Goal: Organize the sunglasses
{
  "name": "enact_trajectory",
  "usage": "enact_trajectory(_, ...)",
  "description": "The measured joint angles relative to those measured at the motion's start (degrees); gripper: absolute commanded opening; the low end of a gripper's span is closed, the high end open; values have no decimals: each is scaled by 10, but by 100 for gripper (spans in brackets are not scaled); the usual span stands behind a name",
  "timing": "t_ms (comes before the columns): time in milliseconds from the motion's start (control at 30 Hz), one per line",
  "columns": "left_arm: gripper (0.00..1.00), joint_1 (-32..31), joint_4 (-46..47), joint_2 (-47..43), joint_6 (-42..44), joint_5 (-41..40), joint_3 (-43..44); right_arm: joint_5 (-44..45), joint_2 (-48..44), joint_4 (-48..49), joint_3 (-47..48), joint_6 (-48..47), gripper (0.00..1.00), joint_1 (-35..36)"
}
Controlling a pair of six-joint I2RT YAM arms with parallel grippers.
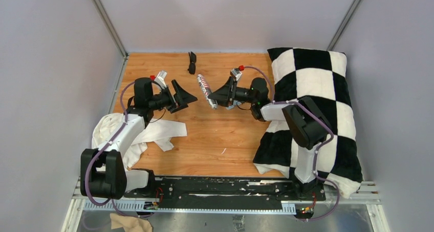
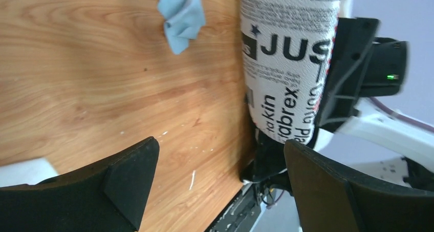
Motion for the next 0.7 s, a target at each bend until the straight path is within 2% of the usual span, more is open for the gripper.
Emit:
enact_trajectory(100, 100, -8, 31, 3, -14, 16, 5, -3, 52, 143, 1, 109, 0, 0)
enact_trajectory(200, 100, -8, 47, 8, -24, 26, 16, -3, 86, 205, 0, 174, 0, 0)
enact_trajectory(400, 100, -8, 71, 33, -36, 44, 34, -3, 89, 262, 5, 224, 0, 0)
enact_trajectory(700, 100, -9, 108, 46, -79, 61, 40, -6, 89, 282, 26, 252, 0, 12)
